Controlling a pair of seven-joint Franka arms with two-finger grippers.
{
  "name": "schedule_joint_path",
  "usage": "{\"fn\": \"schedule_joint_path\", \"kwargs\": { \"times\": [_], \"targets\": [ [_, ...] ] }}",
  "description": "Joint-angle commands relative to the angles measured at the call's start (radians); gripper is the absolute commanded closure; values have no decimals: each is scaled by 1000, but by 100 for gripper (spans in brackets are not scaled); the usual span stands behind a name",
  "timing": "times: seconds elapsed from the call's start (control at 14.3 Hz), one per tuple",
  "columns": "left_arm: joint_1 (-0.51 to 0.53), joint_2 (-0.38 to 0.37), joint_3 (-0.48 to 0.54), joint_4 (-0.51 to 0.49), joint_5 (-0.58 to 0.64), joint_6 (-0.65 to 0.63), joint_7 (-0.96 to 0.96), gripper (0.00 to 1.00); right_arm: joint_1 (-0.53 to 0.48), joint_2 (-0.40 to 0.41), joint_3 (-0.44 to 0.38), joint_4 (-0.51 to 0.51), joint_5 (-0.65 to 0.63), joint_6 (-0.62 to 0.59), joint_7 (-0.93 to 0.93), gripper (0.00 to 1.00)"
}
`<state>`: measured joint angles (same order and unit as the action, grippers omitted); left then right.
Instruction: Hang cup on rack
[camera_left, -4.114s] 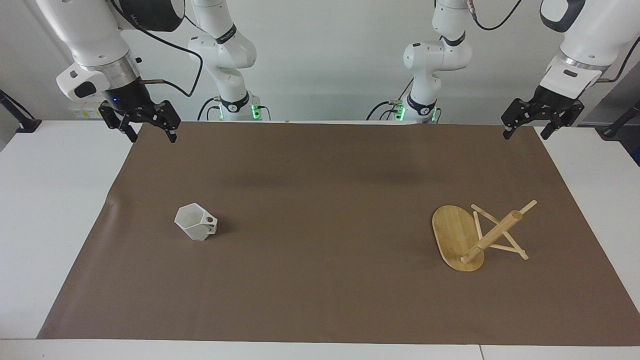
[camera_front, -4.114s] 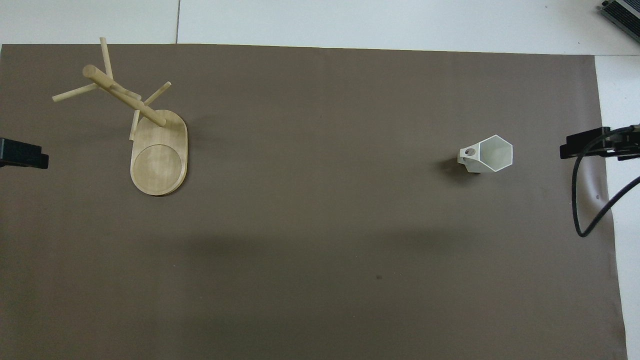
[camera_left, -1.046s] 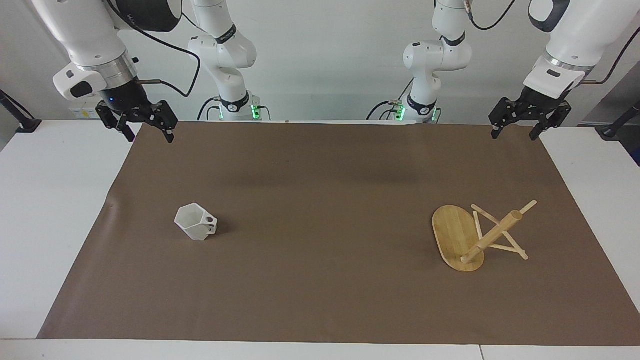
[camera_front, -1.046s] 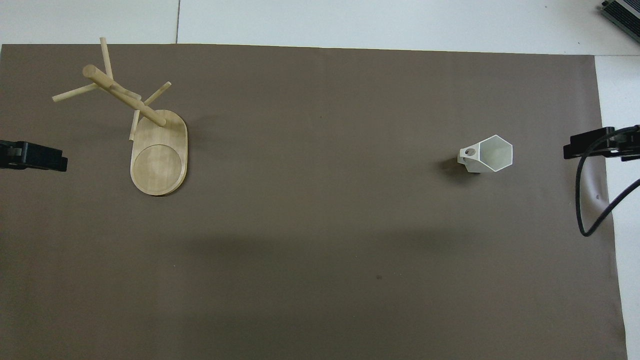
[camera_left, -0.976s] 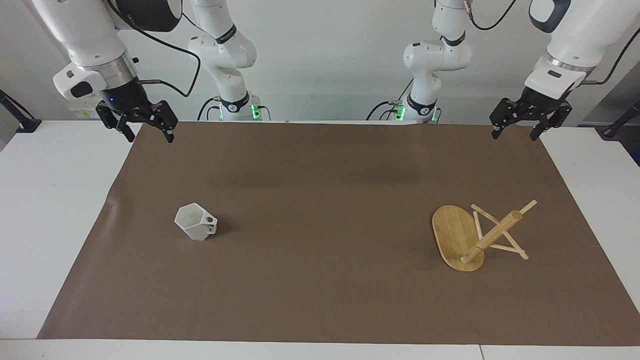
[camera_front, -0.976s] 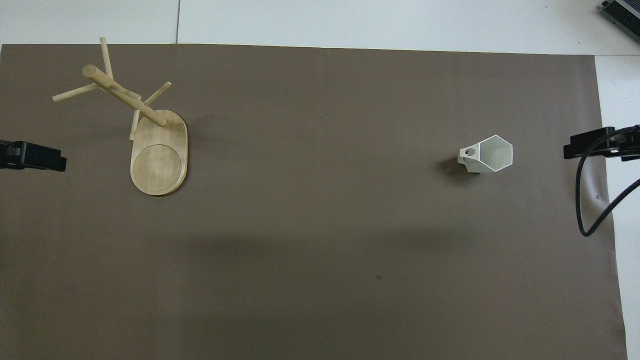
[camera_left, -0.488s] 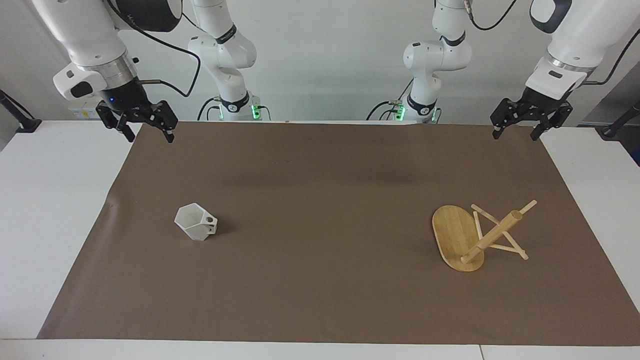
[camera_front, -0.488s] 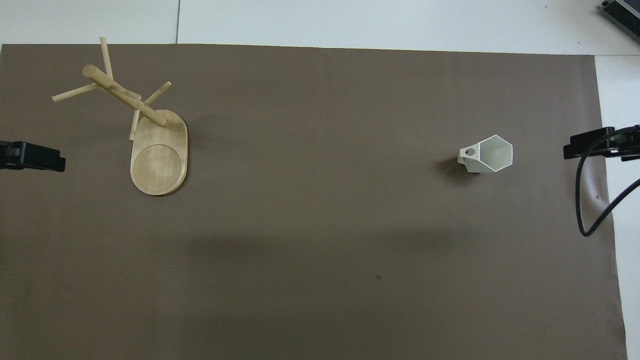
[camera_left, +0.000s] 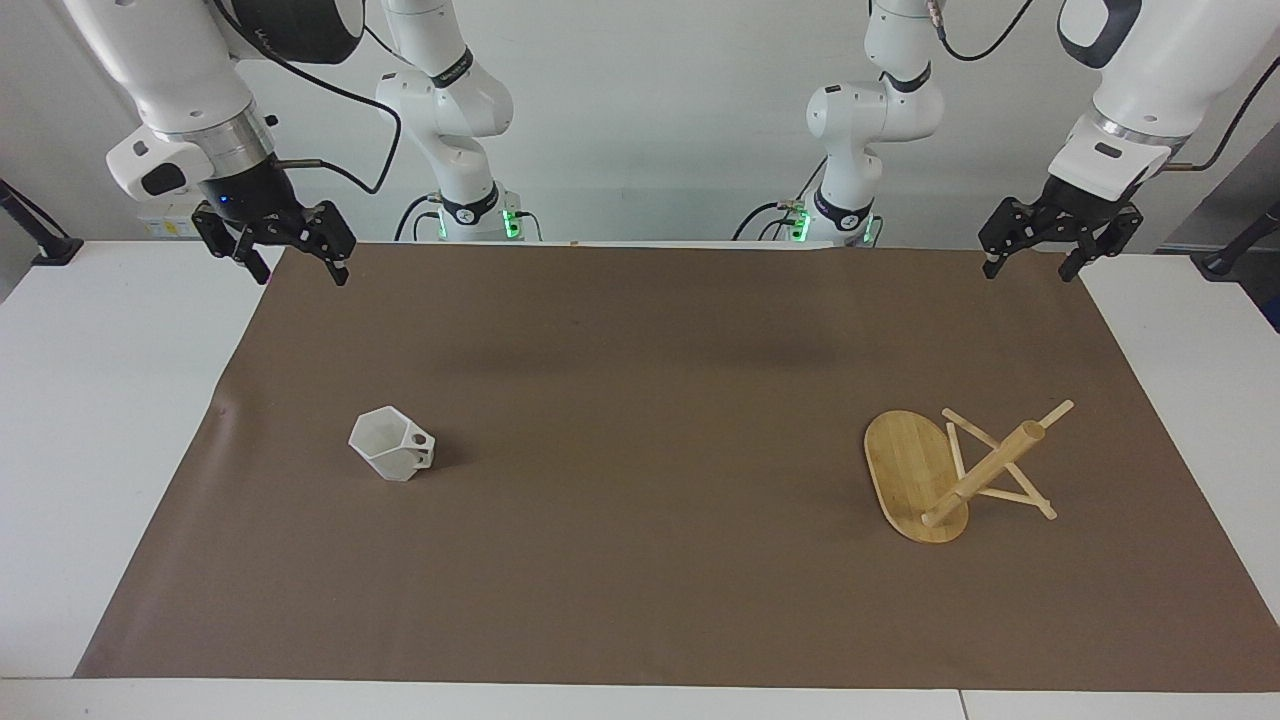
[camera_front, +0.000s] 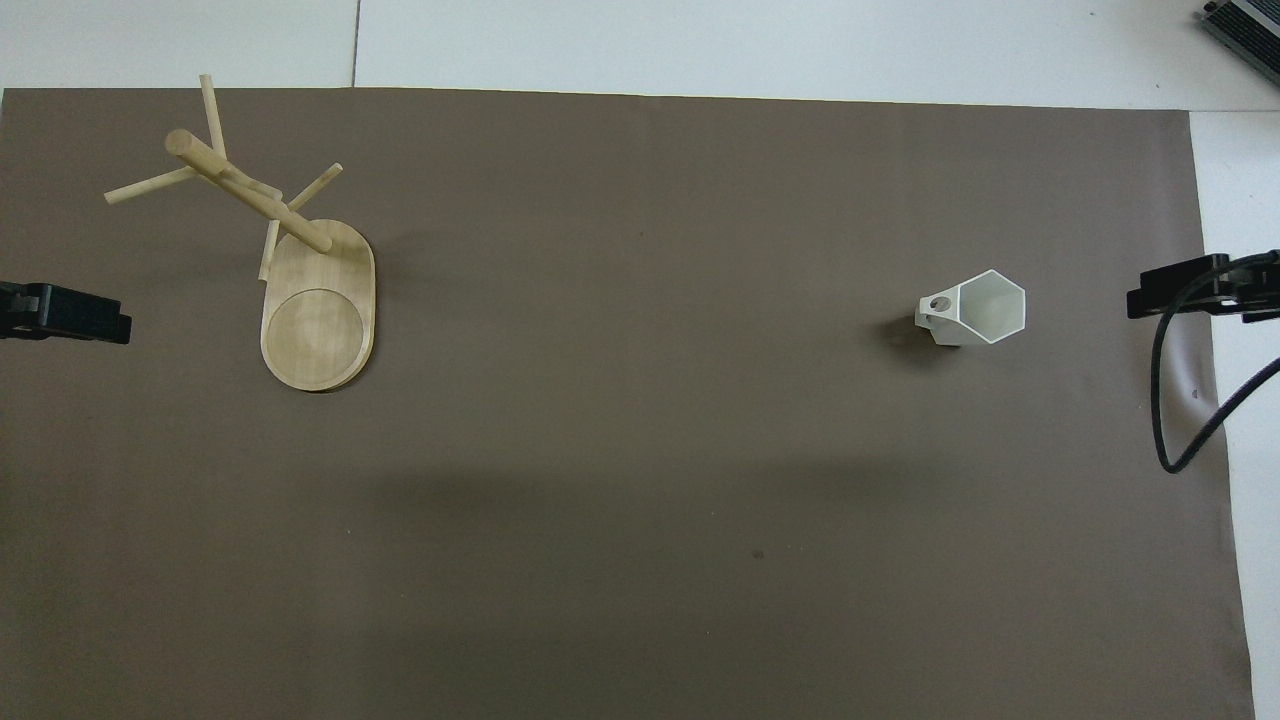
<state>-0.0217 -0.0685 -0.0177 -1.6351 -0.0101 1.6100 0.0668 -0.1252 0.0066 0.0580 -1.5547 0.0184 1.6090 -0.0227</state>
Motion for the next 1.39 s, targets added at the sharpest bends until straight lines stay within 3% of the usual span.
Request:
{"fn": "schedule_joint_path", "kwargs": {
  "times": [0.0,0.84,1.32],
  "targets": [
    [-10,-31,7,-37,-11,5,-1,0,-7,-17,3,-18,11,5,-14,0],
    [-15,-50,7,-71,-11,11,-16,0,-5,-63,2,-162,11,224,-8,0],
    [-15,-51,4,-75,-11,14,-42,0,-7,-63,0,-189,9,276,-14,0]
  ]
}}
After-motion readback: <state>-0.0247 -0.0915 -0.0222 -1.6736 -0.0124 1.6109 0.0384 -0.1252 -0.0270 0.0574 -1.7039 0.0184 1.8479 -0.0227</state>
